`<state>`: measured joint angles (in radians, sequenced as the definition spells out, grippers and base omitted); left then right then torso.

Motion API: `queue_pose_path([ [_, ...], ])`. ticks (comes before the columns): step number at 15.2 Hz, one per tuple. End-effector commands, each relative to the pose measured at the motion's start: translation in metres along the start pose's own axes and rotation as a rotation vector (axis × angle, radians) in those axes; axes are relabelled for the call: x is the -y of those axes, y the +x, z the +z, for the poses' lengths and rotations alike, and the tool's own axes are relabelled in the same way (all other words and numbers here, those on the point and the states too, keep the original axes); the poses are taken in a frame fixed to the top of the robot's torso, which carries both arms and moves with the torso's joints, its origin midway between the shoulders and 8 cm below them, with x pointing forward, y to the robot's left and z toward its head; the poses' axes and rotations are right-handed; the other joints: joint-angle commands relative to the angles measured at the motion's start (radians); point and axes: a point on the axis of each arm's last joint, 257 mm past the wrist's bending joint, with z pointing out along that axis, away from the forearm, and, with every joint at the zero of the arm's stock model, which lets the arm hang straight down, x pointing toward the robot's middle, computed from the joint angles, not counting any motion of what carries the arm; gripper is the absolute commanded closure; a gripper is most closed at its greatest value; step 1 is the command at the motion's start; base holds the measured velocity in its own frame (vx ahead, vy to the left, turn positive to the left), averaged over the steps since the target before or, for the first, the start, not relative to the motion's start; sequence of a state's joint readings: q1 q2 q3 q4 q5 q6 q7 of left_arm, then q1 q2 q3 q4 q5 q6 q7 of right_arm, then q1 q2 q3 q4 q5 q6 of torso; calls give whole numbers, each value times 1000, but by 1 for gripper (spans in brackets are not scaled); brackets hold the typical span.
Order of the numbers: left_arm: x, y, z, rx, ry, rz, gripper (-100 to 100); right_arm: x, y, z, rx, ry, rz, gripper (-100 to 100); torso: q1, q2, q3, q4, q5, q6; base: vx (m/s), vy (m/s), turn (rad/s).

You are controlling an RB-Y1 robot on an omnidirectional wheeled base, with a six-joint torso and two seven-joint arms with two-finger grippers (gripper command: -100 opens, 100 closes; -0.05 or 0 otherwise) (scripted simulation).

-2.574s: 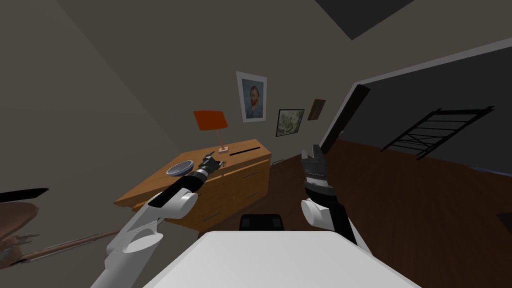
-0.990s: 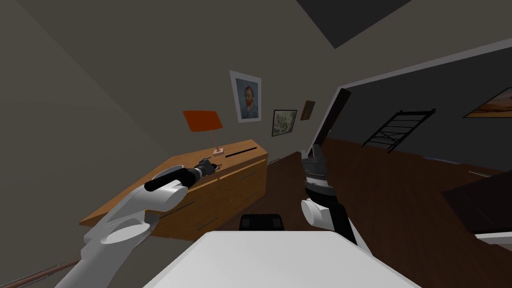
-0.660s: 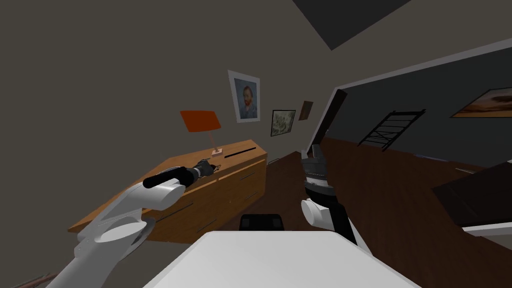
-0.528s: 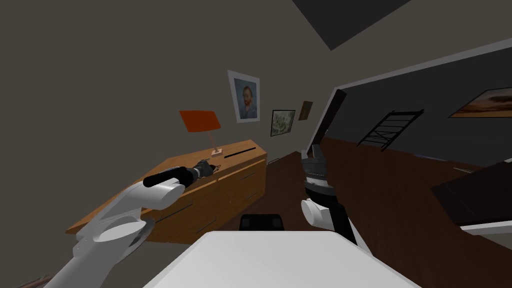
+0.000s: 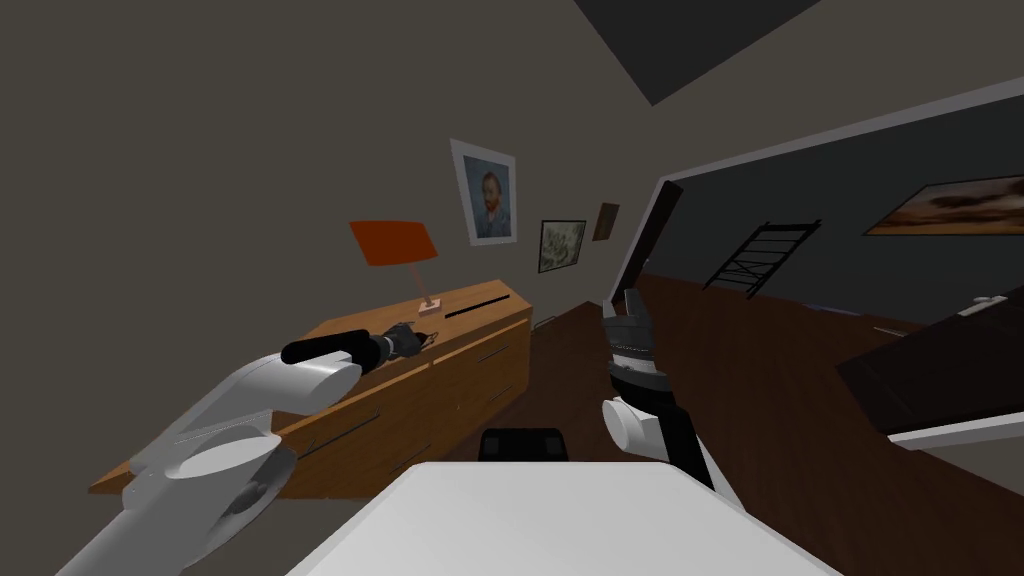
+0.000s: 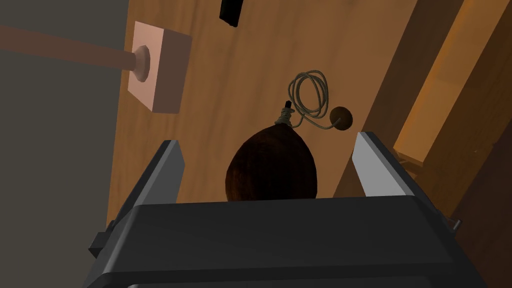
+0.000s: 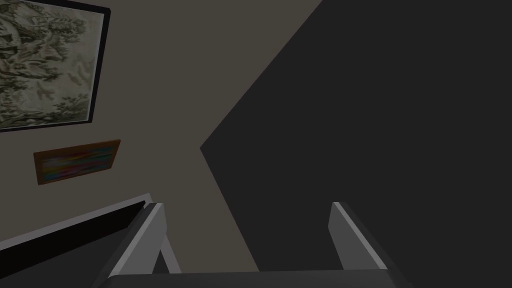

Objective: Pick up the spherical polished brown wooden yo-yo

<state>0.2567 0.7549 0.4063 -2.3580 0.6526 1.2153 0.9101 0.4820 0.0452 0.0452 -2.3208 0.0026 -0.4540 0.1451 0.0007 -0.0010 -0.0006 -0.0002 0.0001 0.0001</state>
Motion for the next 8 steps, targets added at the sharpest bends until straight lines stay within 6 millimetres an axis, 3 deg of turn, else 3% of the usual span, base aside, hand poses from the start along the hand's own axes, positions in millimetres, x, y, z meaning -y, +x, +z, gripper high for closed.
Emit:
queue_pose_path([
  [1, -1, -6, -3, 30, -23, -20, -100, 0, 0, 0, 0, 0, 0, 0, 0, 0, 0, 0, 0, 0, 15, 13, -80],
  [8, -5, -26, -13, 120, -88, -65, -100, 0, 0, 0, 0, 0, 0, 0, 0, 0, 0, 0, 0, 0, 10, 11, -49],
])
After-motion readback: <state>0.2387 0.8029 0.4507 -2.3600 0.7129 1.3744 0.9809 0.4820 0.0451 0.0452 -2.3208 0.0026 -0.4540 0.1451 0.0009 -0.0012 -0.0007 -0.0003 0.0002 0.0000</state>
